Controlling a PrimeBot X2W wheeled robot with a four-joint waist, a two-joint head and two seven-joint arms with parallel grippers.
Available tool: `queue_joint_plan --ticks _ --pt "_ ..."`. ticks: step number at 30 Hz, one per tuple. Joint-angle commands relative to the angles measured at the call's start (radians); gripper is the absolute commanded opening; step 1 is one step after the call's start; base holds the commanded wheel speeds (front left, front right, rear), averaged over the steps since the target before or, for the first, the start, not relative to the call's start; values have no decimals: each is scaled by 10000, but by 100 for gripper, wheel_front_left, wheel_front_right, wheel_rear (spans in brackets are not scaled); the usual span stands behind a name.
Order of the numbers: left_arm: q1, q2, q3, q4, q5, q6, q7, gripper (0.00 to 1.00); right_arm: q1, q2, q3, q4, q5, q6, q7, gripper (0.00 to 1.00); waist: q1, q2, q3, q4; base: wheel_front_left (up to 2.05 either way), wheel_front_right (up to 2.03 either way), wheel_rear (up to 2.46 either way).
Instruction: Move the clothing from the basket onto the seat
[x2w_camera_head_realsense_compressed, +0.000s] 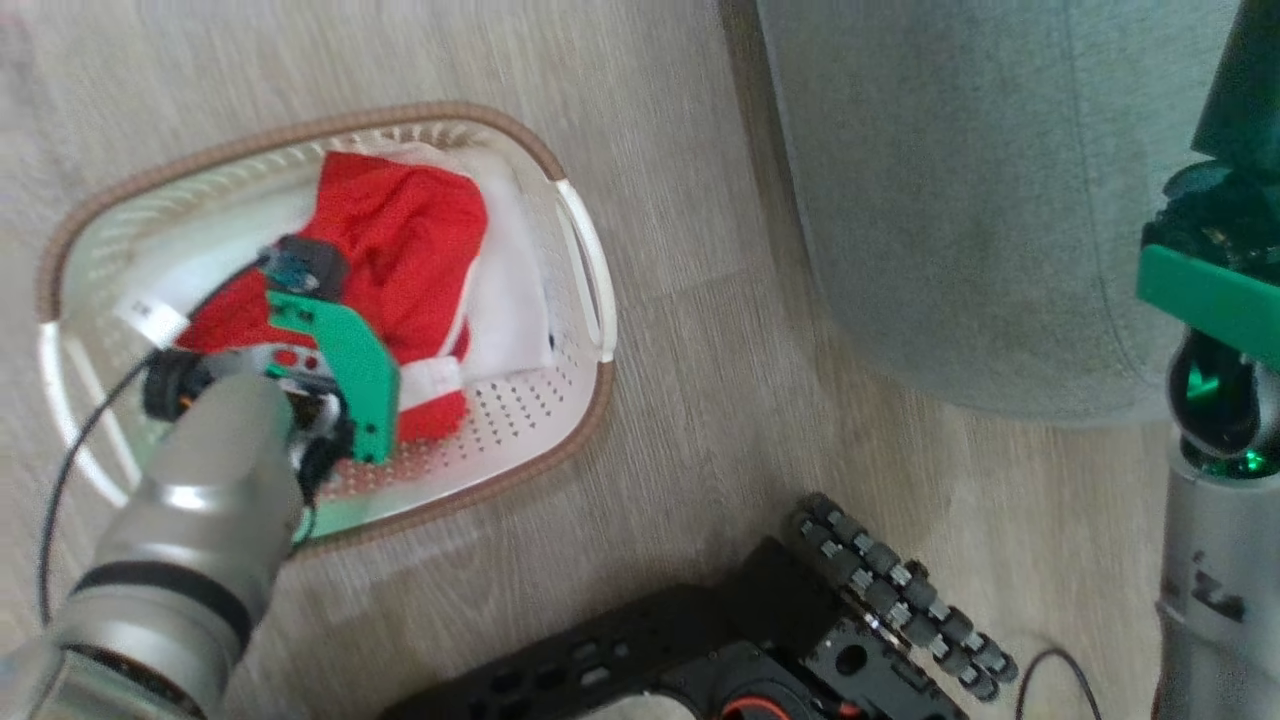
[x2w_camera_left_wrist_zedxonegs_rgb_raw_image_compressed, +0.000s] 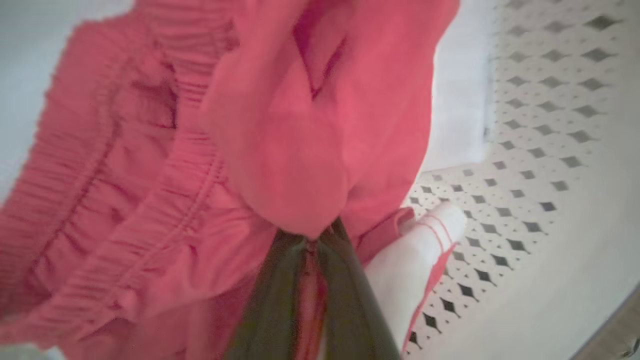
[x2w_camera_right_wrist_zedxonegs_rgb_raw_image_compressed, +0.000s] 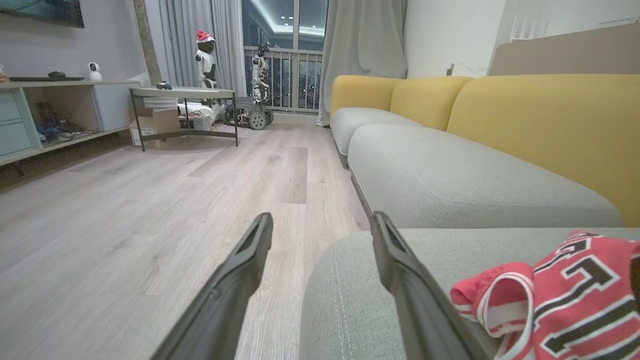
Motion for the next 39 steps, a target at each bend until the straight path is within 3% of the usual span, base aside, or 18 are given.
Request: queue_joint_plan --ticks 1,17,32,39 --pt "429 -38 -47 -340 -135 -59 -184 0 305 -78 -19 -263 -52 -4 -49 100 0 0 -590 280 0 0 0" --pt "1721 -329 -1541 -2210 -1725 -59 -2165 0 1506 -846 -131 603 -27 -4 -49 100 0 0 -4416 1430 0 0 0" --pt "2139 301 -2132 -4218 -2356 -46 -3841 0 3009 -1239 63 1110 126 -4 29 100 0 0 -7009 2222 0 0 0" --pt "1890 708 -1845 -5932 -2146 449 -4114 0 3673 -1336 297 1295 344 -4 161 100 0 0 -7791 2534 0 0 0"
